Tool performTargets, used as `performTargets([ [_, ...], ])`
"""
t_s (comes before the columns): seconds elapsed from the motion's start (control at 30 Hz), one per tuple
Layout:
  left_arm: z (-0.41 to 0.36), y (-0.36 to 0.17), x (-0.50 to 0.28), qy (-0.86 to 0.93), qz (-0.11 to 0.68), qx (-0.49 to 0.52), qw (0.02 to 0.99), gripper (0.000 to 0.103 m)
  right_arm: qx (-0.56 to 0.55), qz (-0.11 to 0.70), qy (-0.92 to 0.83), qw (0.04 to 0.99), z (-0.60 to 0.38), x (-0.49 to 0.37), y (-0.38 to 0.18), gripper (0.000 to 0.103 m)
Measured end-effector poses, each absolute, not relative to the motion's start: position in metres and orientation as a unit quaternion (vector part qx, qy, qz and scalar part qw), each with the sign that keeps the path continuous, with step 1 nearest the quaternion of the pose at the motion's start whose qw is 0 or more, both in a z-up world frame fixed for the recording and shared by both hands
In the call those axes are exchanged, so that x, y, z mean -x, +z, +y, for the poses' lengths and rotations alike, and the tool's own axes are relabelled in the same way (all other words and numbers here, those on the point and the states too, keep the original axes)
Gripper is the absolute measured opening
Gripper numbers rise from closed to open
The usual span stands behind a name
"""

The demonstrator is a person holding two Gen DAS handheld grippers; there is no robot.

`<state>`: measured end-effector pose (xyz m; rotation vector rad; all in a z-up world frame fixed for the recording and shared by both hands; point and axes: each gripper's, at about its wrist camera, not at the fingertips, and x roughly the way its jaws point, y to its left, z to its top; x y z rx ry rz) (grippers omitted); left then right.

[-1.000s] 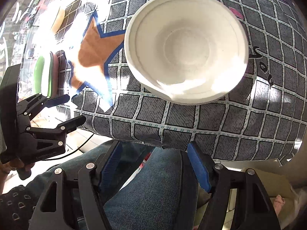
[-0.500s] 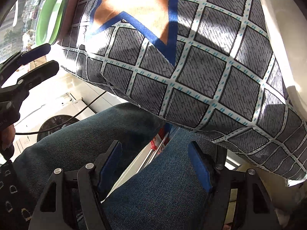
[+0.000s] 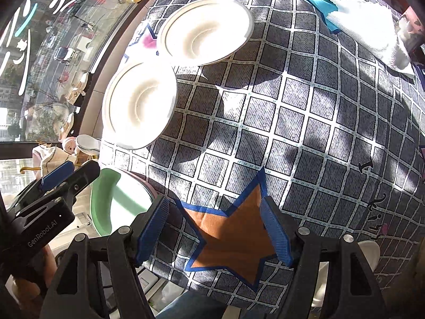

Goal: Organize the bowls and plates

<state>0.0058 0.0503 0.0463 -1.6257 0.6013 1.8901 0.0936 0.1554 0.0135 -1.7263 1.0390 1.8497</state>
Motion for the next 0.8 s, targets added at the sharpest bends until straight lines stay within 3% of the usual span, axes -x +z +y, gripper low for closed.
performTargets([
  [0.43,0.087,-0.016,0.065,0.71,0.243,0.619,0.234,0.073,0.642,0.346,0.654,0.201,0.161,-0.012,-0.045,0.072],
  [0.5,0.092,-0.024,0.067,0.703,0.243,0.625,0.238,0.07,0.643,0.354,0.651,0.196,0.161,-0.011,-0.048,0.048],
  [0.53,0.095,-0.028,0.067,0.697,0.242,0.63,0.241,0.066,0.643,0.364,0.646,0.192,0.161,-0.01,-0.05,0.044],
  [0.6,0.098,-0.035,0.068,0.682,0.239,0.645,0.248,0.047,0.633,0.387,0.646,0.181,0.161,-0.009,-0.051,0.033],
  [0.67,0.102,-0.037,0.065,0.678,0.247,0.643,0.255,0.042,0.629,0.394,0.649,0.169,0.16,-0.006,-0.051,0.022],
  [0.7,0.104,-0.037,0.063,0.675,0.251,0.641,0.265,0.04,0.63,0.391,0.65,0.163,0.158,-0.003,-0.05,0.018],
  [0.8,0.106,-0.033,0.057,0.668,0.26,0.641,0.275,0.038,0.631,0.387,0.651,0.168,0.16,-0.007,-0.048,0.018],
])
